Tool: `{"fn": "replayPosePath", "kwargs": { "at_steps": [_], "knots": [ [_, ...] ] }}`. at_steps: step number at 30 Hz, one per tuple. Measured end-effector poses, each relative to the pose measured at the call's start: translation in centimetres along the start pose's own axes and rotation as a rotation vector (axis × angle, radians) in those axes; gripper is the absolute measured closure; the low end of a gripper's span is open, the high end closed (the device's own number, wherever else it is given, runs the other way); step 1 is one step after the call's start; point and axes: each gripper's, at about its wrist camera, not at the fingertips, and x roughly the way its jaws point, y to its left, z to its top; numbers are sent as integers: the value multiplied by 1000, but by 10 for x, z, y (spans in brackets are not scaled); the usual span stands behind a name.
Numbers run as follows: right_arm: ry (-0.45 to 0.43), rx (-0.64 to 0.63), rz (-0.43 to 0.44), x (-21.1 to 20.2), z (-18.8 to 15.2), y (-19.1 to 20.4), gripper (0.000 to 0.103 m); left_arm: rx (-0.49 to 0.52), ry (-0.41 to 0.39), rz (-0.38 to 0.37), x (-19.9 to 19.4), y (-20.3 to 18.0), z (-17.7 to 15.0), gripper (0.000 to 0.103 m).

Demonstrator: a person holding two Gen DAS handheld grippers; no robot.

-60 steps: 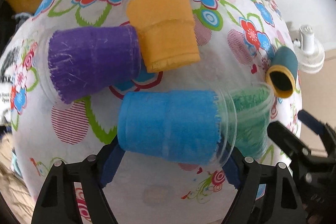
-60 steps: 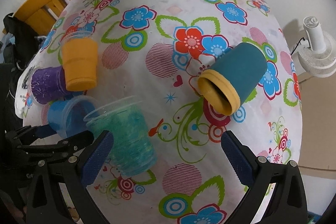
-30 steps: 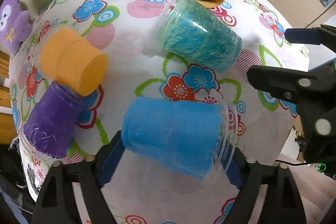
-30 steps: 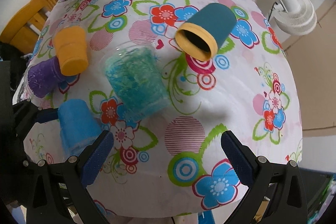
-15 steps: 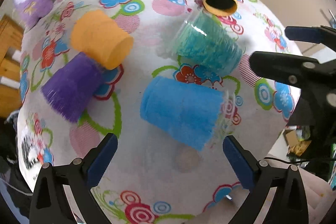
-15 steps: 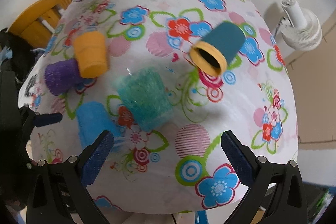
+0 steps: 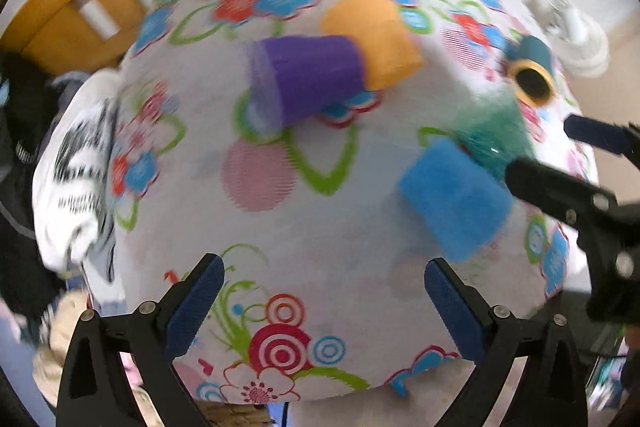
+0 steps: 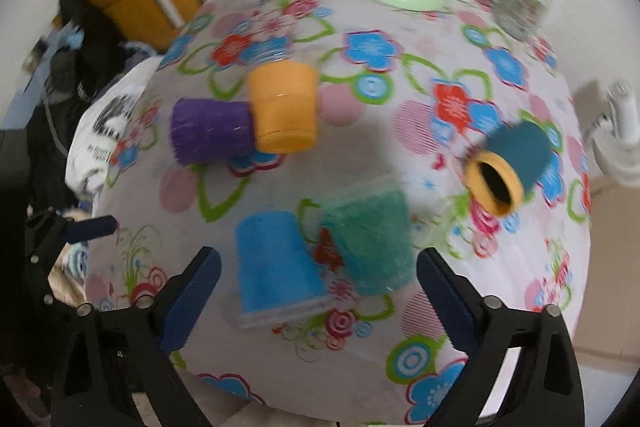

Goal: Flip cup upside down
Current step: 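Close the right tool's fingers around the blue cup's body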

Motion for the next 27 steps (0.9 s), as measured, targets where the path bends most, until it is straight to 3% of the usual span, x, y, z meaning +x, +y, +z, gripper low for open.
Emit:
{"fn": "replayPosePath", "kwargs": {
  "at_steps": [5,10,13,25,27],
  "knots": [
    [43,-113,5,20,8,23,12,-90,18,19,10,16,-5,2],
    [100,-183,11,46,13,36,18,-103,25,84,24,21,1,2],
    [83,-267,-1,52,19,49,20,-108,38,94,31,25,2,2],
    [232,-229,2,97,23,43,25,-115,88,64,52,29,3,2],
    [253,-205,12,104,23,40,29,-113,91,58,54,29,4,2]
  ]
}}
